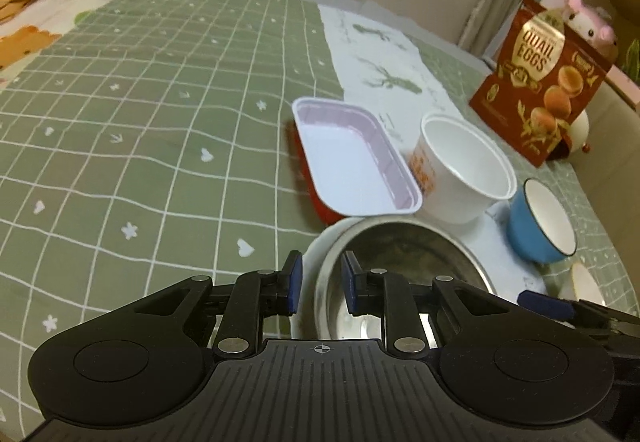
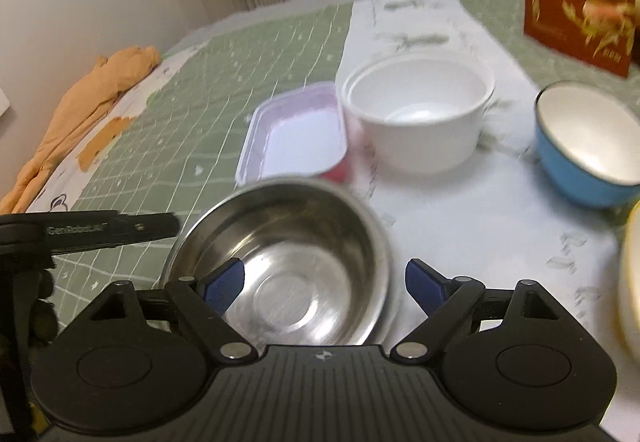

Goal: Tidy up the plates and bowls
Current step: 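Lower the steel bowl onto the floral plate and open the right gripper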

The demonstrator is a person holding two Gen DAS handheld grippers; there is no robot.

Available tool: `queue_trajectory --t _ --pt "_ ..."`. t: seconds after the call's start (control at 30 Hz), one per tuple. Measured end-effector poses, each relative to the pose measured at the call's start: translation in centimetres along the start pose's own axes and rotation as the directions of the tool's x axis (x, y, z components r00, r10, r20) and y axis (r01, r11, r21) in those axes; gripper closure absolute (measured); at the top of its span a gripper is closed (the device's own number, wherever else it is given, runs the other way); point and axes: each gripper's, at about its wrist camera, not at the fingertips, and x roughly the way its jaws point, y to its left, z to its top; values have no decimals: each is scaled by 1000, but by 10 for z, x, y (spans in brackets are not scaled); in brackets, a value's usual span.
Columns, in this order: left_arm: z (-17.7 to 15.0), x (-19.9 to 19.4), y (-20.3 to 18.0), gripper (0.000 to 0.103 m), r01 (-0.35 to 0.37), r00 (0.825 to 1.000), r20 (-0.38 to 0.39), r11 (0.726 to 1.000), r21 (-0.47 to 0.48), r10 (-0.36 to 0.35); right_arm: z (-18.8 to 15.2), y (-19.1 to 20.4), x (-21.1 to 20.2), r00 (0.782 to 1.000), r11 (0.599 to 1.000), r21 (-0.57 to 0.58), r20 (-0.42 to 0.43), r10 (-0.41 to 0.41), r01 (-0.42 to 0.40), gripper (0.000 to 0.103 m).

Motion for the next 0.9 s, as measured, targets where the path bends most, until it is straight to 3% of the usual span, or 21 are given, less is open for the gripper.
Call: queue_trajectory --t 0.1,0.3,0.57,0.63,0.9 --pt "-1 -8 3 80 28 1000 14 1000 13 -28 2 -8 -2 1000 1000 16 18 -24 24 11" --pt "-5 -11 11 80 19 1000 -17 1000 -5 -19 3 -20 6 1000 996 93 -18 15 -13 11" --pt "-10 12 14 77 7 998 -70 1000 -24 -9 -5 -10 18 999 998 61 -53 5 -1 11" --pt "-10 15 14 71 -9 999 -54 1000 -21 7 -6 -11 21 998 998 56 -56 -14 18 11" --pt "-6 20 16 73 -1 999 -37 1000 -22 1 -7 -22 34 996 996 83 -91 -19 26 11"
